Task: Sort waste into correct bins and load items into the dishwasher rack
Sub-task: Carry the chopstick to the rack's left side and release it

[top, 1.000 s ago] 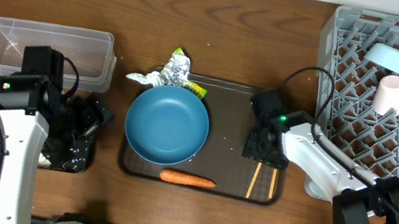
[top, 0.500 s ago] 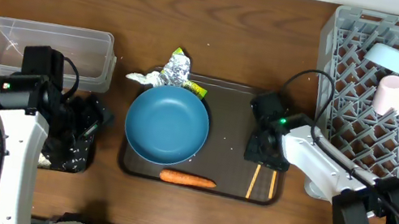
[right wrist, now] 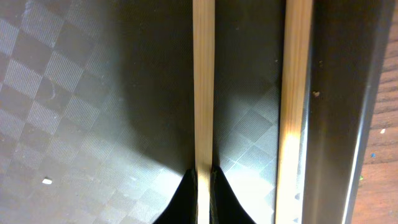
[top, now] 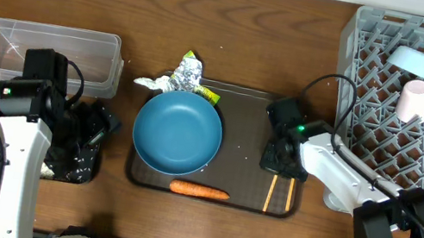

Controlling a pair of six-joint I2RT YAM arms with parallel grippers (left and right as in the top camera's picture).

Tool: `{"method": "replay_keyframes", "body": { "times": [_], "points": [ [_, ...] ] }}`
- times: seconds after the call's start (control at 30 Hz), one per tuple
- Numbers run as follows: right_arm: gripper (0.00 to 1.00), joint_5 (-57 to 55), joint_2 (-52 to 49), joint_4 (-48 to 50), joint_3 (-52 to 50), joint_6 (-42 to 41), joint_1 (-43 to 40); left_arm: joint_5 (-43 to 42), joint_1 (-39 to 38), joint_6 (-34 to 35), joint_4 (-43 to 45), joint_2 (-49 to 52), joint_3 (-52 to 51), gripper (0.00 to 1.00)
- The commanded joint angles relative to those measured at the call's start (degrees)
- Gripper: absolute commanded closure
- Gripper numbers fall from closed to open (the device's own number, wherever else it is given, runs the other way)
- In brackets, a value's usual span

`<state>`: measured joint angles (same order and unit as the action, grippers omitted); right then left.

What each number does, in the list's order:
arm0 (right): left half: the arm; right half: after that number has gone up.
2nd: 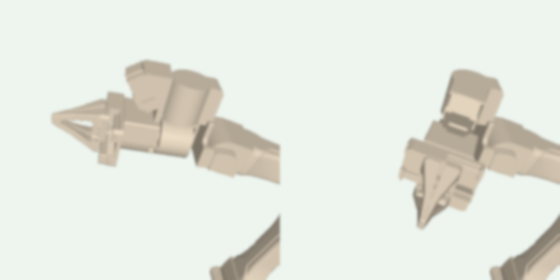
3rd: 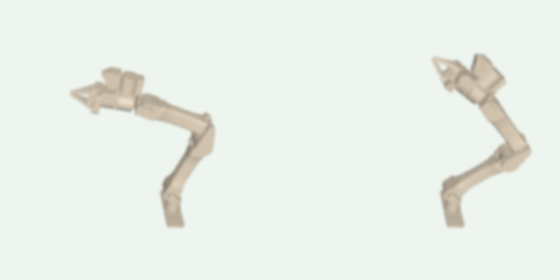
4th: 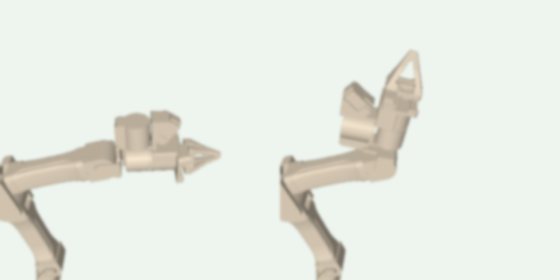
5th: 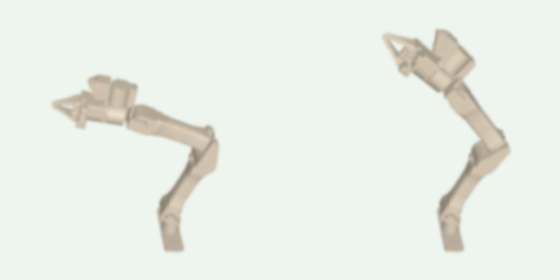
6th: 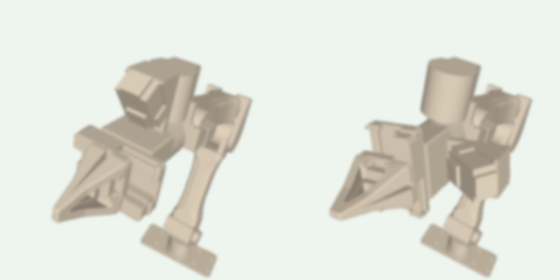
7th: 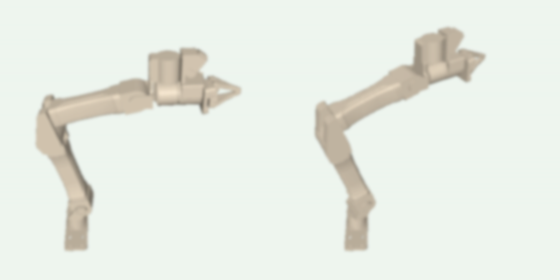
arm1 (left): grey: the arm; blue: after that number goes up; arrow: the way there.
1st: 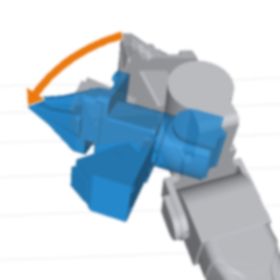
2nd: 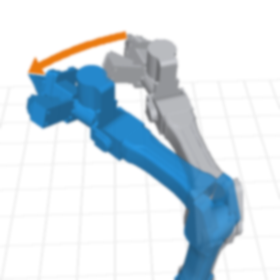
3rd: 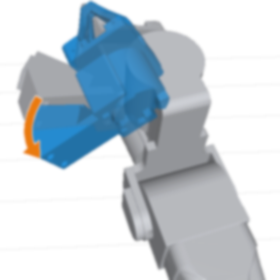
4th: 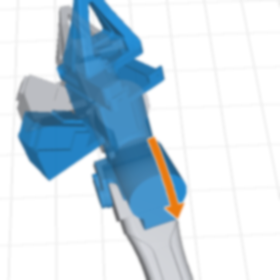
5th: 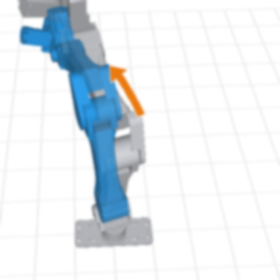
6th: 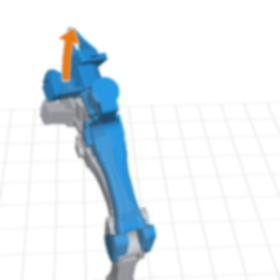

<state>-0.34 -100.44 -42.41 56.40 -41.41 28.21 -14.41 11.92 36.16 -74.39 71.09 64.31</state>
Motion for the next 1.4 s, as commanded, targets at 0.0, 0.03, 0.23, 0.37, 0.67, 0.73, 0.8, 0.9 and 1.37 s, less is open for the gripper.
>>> {"method": "replay_keyframes", "body": {
  "times": [0.0, 0.03, 0.23, 0.37, 0.67, 0.73, 0.8, 0.9, 1.37],
  "points": [
    [0.99, 1.5, 0.1, -1.1, 2.1, -0.1, -0.2, 0.6, 0.3, -0.3, -0.2, 0.0, 0.6, 0.00],
    [0.98, 1.5, 0.1, -1.7, 2.8, 0.0, -0.2, 0.6, 0.3, -0.3, -0.2, 0.0, 0.6, 0.00],
    [0.99, 1.5, 1.5, -6.3, 7.8, 2.4, -0.5, 0.6, 0.3, -0.3, -0.2, 0.0, 0.6, 0.00],
    [0.99, 1.5, 3.5, -10.3, 12.9, 6.5, -2.4, 0.6, 0.3, -0.3, -0.2, 0.0, 0.6, 0.00],
    [0.99, 1.5, 5.2, -16.1, 26.8, 22.9, -15.2, 0.6, 0.3, -0.3, -0.2, 0.0, 0.6, 0.00],
    [0.99, 1.5, 5.2, -16.0, 29.1, 26.6, -18.5, 0.6, 0.3, -0.3, -0.2, 0.0, 0.6, 0.00],
    [0.99, 1.7, 5.2, -15.2, 30.9, 30.1, -21.5, 0.6, 0.3, -0.3, -0.2, 0.0, 0.6, 0.00],
    [0.99, 4.0, 5.2, -12.2, 32.0, 36.5, -25.4, 0.6, 0.3, -0.3, -0.2, 0.0, 0.6, 0.00],
    [0.96, 2.6, 0.0, 1.5, 32.0, 39.7, -31.8, 0.6, 0.3, -0.3, -0.2, 0.0, 0.6, 0.00]
  ]
}}
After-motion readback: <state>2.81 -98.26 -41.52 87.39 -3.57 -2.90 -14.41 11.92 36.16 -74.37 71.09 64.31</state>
